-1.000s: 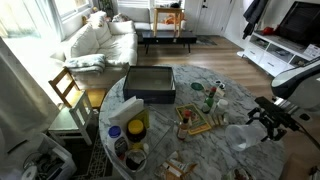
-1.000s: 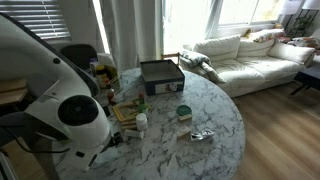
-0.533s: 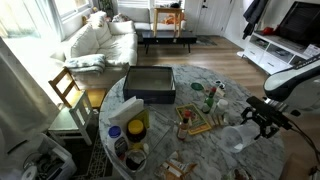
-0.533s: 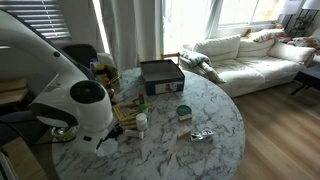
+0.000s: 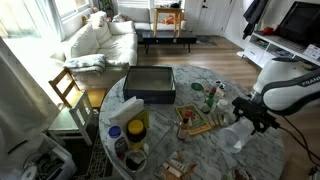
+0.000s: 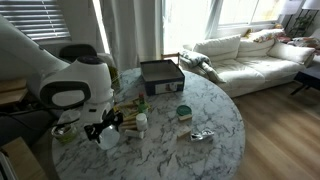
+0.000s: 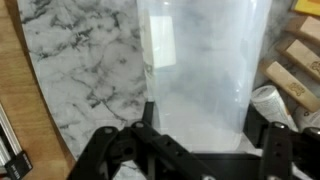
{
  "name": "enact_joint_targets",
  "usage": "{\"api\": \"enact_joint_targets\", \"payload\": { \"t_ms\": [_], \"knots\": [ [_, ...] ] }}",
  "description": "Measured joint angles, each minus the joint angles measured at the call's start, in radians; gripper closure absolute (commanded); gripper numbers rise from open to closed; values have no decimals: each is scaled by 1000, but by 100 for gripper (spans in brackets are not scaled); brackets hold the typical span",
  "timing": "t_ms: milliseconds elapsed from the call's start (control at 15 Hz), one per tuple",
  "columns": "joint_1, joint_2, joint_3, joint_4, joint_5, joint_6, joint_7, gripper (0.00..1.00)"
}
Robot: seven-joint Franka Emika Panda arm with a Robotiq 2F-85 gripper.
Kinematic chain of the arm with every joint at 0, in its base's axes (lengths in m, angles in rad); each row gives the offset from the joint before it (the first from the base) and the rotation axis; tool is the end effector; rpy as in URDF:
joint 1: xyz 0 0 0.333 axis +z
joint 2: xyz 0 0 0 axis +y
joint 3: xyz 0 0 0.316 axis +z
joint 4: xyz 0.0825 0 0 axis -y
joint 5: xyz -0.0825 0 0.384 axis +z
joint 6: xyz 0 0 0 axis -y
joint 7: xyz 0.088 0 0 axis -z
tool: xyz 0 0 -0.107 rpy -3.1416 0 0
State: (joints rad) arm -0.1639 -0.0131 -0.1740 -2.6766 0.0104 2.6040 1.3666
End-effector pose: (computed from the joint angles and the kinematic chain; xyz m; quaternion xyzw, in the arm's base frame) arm 0.3866 -0.1358 0.2349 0.6546 -0.7554 -0.0278 0.0115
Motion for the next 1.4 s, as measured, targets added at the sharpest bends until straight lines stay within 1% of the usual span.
{"api": "enact_joint_targets", "payload": {
  "t_ms": [133,467,667,733,867,1067,1133,1267,1400],
  "knots": [
    [2,-24,15,18,-90,-39,69,41],
    [10,-96,74,65,-180,-194,139,41],
    [14,-131,125,83,-278,-280,205,41],
    [16,-139,141,84,-309,-294,227,16],
    [28,-148,156,84,-306,-291,232,16],
    [32,-152,156,84,-305,-290,232,16],
    [32,-152,156,84,-305,-290,232,41],
    [33,-152,159,84,-319,-290,232,41],
    [36,-152,178,83,-359,-250,244,41]
  ]
}}
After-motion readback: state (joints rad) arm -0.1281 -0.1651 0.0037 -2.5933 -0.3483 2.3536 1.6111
